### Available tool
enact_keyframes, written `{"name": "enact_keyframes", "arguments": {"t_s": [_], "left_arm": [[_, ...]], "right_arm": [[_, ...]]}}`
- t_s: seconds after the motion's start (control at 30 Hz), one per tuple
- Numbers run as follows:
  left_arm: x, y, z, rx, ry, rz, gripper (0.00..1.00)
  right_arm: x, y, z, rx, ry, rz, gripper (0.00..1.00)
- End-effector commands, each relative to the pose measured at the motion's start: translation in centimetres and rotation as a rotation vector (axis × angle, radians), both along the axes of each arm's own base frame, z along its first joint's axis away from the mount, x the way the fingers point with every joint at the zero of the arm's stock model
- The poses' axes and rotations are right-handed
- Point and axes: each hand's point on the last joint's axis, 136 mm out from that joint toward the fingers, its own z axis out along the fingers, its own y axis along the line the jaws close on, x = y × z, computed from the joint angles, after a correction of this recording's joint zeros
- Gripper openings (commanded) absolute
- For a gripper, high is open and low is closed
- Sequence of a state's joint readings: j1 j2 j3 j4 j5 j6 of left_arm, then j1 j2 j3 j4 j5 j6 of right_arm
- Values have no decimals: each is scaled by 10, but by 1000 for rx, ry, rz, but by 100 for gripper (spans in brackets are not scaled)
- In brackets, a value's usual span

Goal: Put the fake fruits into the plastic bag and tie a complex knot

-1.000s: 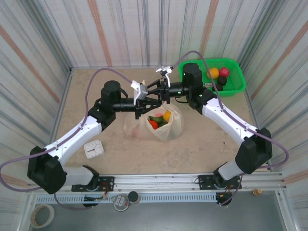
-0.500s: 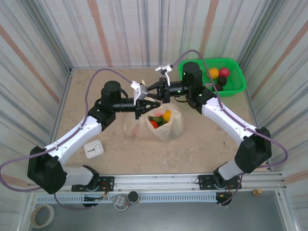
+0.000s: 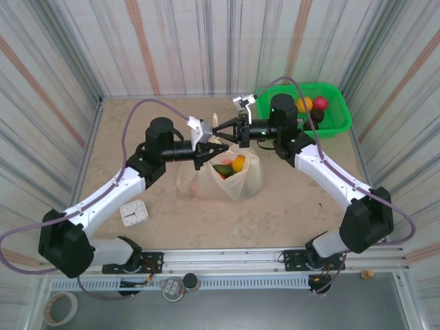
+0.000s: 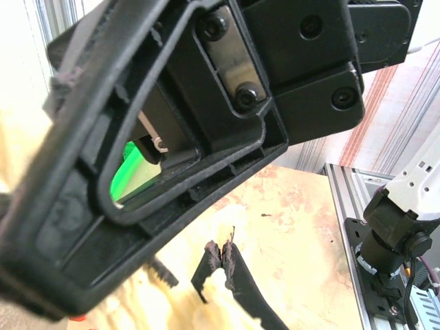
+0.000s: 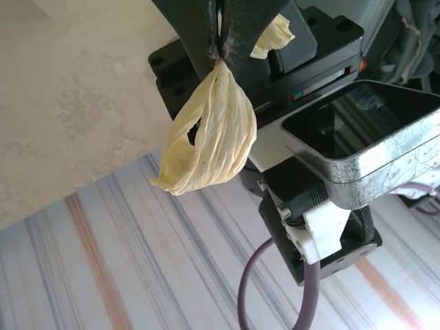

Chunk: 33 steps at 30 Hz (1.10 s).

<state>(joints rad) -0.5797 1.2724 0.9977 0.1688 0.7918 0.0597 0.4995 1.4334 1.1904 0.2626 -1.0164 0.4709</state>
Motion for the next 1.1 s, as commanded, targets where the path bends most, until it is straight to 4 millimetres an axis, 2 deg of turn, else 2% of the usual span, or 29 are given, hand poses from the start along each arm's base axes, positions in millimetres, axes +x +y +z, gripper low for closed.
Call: {"name": "enact_keyframes", "arguments": {"t_s": [0.0,0.27,0.37,0.47,0.77,1.0,1.07], "left_arm": [[-17,5,11,-15,-58,-29,0],[-6,13,17,-55,-54,25,0],[-8,12,18,-65,-53,8,4],[-11,10,18,-75,-47,-11,9],[-6,11,15,-63,-46,20,11],[-6,12,15,-58,-51,31,18],[-6,12,15,-58,-54,31,17]], "right_arm": [[25,-29,18,36,-82,-196,0],[19,-52,6,31,-102,-284,0],[17,-54,3,22,-105,-297,0],[13,-51,3,24,-113,-286,0],[-6,-34,1,8,-144,-233,0],[-12,-32,-3,-7,-152,-222,0],[-12,-34,-2,-5,-157,-232,0]]}}
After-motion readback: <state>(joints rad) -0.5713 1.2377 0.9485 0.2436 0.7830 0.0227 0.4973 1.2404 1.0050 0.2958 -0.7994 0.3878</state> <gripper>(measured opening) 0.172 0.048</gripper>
